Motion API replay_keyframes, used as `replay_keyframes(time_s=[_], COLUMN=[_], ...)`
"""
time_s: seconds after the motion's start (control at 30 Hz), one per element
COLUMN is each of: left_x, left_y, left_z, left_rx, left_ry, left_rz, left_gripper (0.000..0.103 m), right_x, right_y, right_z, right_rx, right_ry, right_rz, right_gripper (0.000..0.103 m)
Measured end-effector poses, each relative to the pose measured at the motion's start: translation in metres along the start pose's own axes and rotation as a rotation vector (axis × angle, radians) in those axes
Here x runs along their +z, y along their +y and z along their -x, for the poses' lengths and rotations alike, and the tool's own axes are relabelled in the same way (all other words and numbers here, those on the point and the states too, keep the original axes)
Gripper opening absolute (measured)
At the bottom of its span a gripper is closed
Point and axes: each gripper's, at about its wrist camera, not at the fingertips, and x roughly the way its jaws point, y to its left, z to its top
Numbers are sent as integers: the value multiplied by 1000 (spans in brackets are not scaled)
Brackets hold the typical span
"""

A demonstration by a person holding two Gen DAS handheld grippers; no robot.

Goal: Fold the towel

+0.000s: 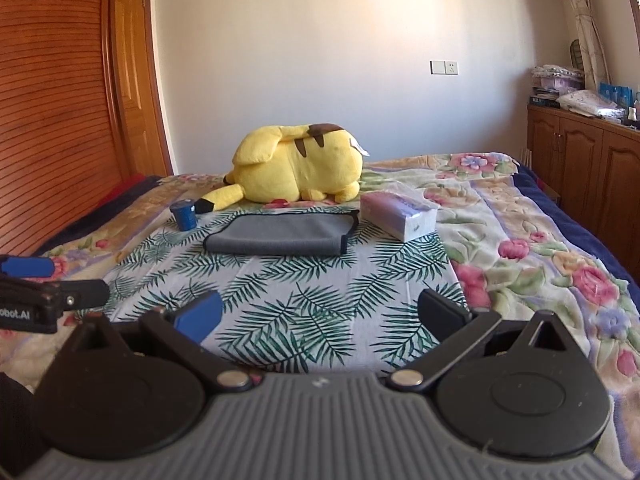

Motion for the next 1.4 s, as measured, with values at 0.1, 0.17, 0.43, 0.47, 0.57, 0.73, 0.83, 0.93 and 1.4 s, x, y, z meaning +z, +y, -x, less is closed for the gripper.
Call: replay_keyframes(time_s=[0.1,0.17,0.43,0.47,0.57,0.73,0.83,0.93,1.4], left_x=[-4,-6,-3,-2,1,2,3,4,7], left_y=[0,0,9,10,11,11,11,10,10], left_z=[-1,0,16,18,21,23,23,25,28], left_rx=[-2,0,4,4,10,22,28,28,36], left_ry=[12,15,-66,-75,-90,-102,-110,-121,-154], left_rz=[2,-4,35,40,37,28,21,19,9], left_gripper=[87,87,87,87,87,87,87,87,87], right_x=[-3,-5,-4,-4,-4,-4,-2,-2,1], right_y=[0,0,2,2,4,3,1,-1,-5], right_z=[0,0,7,8,9,11,13,15,20], right_rx=[-6,-12,-20,-20,-18,-26,-32,-35,-38], right_ry=[-2,2,-35,-41,-51,-76,-92,-109,-160], right_rz=[5,5,21,23,28,32,26,19,10], right_gripper=[103,103,103,103,103,103,103,103,103])
